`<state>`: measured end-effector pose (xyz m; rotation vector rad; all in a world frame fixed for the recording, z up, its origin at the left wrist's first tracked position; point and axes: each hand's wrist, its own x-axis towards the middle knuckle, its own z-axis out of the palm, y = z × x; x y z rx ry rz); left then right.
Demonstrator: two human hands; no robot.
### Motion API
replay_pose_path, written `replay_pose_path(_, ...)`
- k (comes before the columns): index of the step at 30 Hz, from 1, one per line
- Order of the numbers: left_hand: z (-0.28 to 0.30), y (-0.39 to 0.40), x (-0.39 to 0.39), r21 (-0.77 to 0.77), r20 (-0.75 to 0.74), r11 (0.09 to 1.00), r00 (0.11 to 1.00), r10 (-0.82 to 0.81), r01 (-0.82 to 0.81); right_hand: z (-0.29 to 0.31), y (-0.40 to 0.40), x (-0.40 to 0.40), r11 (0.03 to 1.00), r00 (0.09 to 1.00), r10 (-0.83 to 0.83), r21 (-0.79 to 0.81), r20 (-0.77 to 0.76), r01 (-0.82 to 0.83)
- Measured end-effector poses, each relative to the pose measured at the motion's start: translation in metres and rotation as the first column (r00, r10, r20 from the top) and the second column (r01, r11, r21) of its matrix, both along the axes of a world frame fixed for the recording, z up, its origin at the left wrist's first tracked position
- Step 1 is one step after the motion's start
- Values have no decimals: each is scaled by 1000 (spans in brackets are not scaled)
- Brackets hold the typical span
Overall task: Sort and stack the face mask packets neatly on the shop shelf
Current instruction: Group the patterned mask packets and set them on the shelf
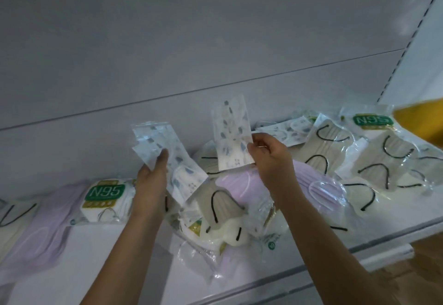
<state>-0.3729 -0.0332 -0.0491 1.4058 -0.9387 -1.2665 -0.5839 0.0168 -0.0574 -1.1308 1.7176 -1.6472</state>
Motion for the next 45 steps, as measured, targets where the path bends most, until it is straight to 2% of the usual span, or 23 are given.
replay_pose_path(2, 5, 6, -16, 48, -4, 987, 988, -155, 155, 4, 5, -2, 989, 953, 140, -5, 270, -145)
replay_pose_path(5, 9, 14, -49, 35, -48, 953, 953, -298, 300, -5, 10, 1, 953, 893, 267, 40, 363, -301)
replay_pose_path(7, 4, 15, -59, 27, -52, 953, 952, -301, 302, -12, 9, -5, 954, 934, 246, 106, 258, -281)
replay_pose_path(9, 0, 13, -58, 23, -47, 968, 968, -248, 249, -16, 6, -27, 981, 991, 121, 157, -56, -111)
replay_pose_path(10, -1, 12, -56, 19, -68, 977, 976, -208, 210, -19, 0, -43, 988, 949, 36, 157, -314, 15)
replay_pose_path(11, -1, 12, -54, 9, -96, 984, 979, -179, 180, -21, -7, -60, 979, 831, -18, 158, -556, 127)
replay_pose_path(12, -1, 13, -52, -2, -122, 987, 980, -159, 160, -25, -15, -74, 958, 711, -12, 195, -703, 209)
replay_pose_path(13, -2, 14, -51, -9, -128, 989, 981, -146, 146, -28, -25, -83, 922, 645, 40, 277, -763, 271)
replay_pose_path(15, -6, 14, -49, -22, -108, 989, 983, -148, 146, -36, -43, -86, 818, 620, 175, 463, -764, 340)
replay_pose_path(16, -7, 13, -47, -23, -88, 989, 985, -149, 148, -41, -51, -84, 802, 617, 189, 483, -764, 352)
replay_pose_path(20, -11, 8, -31, -17, -23, 989, 989, -145, 144, -38, -72, -82, 863, 571, 44, 319, -820, 392)
replay_pose_path(23, -12, 7, -19, 3, -35, 994, 993, -113, 113, -29, -74, -88, 875, 632, -7, 301, -775, 378)
replay_pose_path(26, -15, 9, -17, 23, -41, 993, 992, -118, 119, -26, -70, -85, 940, 688, -141, 123, -712, 319)
replay_pose_path(28, -18, 12, -19, 34, -40, 990, 990, -135, 137, -21, -63, -78, 967, 783, -205, 5, -587, 256)
replay_pose_path(30, -20, 14, -23, 85, -86, 981, 982, -166, 173, -13, -55, -64, 980, 839, -199, -88, -506, 180)
replay_pose_path(32, -18, 17, -28, 147, -179, 962, 963, -201, 229, 0, -40, -41, 984, 839, -155, -155, -521, 85)
replay_pose_path(35, -7, 24, -22, 162, -462, 923, 854, -240, 348, 17, -4, -2, 969, 723, 53, -138, -689, -203)
replay_pose_path(37, 0, 27, -7, 129, -620, 894, 739, -265, 430, 16, 19, 17, 921, 577, 233, -13, -783, -389)
replay_pose_path(38, 3, 30, 3, 109, -636, 881, 713, -294, 460, 12, 28, 25, 891, 507, 286, 32, -813, -452)
replay_pose_path(40, 6, 40, 21, 99, -574, 890, 756, -315, 445, 3, 39, 41, 840, 413, 349, 85, -841, -536)
replay_pose_path(42, 1, 50, 45, 87, -468, 932, 841, -272, 351, -4, 43, 61, 805, 406, 385, 85, -829, -588)
replay_pose_path(43, -3, 55, 60, 66, -427, 953, 871, -241, 296, -6, 46, 74, 802, 447, 392, 61, -804, -594)
replay_pose_path(45, -9, 68, 91, -20, -354, 972, 908, -224, 233, -6, 51, 104, 847, 616, 358, -34, -702, -531)
